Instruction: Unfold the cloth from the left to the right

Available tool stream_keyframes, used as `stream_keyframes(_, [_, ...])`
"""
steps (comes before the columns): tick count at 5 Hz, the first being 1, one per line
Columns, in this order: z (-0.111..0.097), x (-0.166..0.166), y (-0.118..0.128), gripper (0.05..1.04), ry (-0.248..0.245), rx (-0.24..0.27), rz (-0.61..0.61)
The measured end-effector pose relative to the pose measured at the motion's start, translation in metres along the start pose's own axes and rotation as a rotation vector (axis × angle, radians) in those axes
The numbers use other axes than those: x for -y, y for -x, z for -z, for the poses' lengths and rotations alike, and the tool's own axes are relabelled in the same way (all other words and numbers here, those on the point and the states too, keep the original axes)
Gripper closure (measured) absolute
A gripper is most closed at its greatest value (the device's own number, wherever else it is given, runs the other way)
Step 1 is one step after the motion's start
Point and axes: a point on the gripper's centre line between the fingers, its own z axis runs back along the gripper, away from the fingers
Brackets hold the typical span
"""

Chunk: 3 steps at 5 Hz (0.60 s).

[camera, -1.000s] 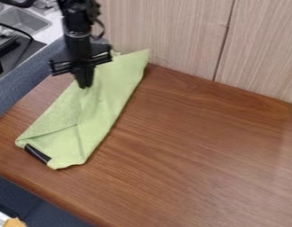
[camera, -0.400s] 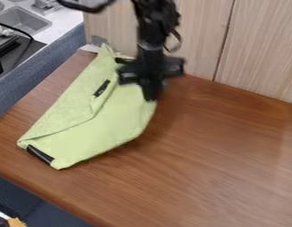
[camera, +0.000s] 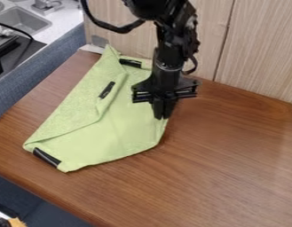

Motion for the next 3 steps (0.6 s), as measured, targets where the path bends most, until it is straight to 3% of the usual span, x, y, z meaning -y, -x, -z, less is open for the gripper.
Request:
stream_keyframes(2, [0.0002,0.0017,-0.0022,0.285,0.012,0.02,0.004])
stream_keyframes(3, [0.0022,0.0027,0.0068,0.082,0.004,0.01,0.026])
